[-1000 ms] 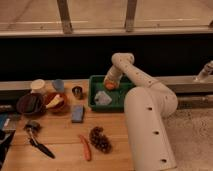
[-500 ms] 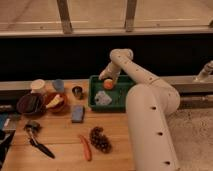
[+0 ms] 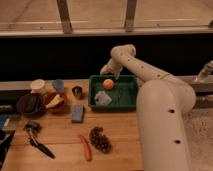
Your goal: Place apple in tray
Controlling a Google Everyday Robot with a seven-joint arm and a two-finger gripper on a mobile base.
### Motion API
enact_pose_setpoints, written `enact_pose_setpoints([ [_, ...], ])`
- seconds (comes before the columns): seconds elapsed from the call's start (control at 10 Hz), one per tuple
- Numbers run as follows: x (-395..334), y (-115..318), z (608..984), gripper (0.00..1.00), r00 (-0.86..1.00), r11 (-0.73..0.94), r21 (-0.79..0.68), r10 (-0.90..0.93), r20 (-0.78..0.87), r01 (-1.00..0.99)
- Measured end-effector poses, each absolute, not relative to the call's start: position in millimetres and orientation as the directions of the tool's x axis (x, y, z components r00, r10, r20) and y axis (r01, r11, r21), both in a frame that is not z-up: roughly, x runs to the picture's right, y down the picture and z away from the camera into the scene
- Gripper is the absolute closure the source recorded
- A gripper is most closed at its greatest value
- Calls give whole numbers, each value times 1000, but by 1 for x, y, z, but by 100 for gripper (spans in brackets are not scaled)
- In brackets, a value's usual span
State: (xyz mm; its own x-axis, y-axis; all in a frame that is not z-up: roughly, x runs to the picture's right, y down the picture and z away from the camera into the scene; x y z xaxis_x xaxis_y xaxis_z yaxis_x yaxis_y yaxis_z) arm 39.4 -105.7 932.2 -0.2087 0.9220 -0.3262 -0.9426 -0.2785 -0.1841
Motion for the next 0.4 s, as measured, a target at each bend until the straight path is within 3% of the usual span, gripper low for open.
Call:
enact_pose_setpoints([
  [0.4, 50, -139, 880, 38, -220, -258, -211, 957, -190, -943],
])
